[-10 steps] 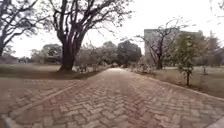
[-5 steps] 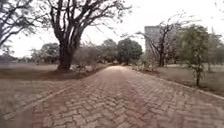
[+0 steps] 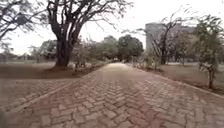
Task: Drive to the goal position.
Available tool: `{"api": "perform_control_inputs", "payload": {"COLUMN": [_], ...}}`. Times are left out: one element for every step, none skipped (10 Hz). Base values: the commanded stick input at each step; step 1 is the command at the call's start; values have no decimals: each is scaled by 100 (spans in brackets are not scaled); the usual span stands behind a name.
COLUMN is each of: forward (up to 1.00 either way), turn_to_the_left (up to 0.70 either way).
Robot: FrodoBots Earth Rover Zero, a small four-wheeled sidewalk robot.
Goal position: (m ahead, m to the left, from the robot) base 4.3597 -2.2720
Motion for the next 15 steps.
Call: {"api": "perform_control_inputs", "payload": {"forward": [70,70,70,70,70,70,70,70,70,70,70,70,70,70,70], "turn_to_the_left": [0,0,0,0,0,0,0,0,0,0,0,0,0,0,0]}}
